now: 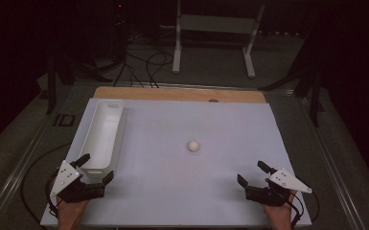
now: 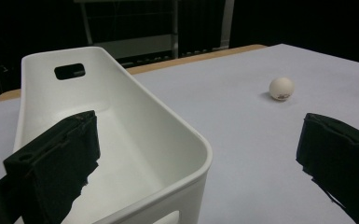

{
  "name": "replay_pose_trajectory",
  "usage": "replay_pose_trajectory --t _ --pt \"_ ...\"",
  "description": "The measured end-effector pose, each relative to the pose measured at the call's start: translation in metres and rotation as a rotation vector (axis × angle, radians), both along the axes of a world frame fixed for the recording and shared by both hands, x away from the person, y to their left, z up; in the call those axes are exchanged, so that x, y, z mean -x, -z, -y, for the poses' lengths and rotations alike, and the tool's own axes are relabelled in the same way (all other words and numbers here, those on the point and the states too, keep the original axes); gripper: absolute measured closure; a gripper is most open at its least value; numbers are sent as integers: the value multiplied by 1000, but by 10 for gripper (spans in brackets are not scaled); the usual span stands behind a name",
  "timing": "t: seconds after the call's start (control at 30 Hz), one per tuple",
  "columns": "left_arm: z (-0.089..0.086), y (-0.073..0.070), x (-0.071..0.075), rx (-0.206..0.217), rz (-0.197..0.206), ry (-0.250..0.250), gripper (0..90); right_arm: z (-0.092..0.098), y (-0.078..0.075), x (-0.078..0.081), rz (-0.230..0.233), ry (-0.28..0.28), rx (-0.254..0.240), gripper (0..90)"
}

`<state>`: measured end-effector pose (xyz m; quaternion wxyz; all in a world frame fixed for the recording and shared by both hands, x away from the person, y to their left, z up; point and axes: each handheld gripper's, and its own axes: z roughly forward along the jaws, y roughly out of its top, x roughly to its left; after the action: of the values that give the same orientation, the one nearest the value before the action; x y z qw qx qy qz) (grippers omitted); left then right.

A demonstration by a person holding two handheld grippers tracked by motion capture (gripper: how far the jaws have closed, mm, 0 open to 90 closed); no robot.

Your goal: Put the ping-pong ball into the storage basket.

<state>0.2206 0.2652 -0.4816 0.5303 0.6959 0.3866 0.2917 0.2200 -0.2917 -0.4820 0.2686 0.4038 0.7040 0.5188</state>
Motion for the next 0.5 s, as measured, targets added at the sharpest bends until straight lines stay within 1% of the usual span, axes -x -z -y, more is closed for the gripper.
replay_pose_trajectory --t 0.07,0.3,0.37,0.4,0.5 --pt "0 0 0 -4 1 1 0 0 0 0 -7 2 1 75" --pt "2 1 0 -1 1 0 0 -1 -1 -1 -10 -1 -1 75" --pt "2 1 0 5 -2 2 0 -2 0 -1 -16 -2 2 75" --pt "2 1 -1 5 -2 -1 0 -3 0 -2 -26 -9 3 75" --pt "1 1 -1 9 -3 -6 0 -4 0 -2 -31 -13 3 75"
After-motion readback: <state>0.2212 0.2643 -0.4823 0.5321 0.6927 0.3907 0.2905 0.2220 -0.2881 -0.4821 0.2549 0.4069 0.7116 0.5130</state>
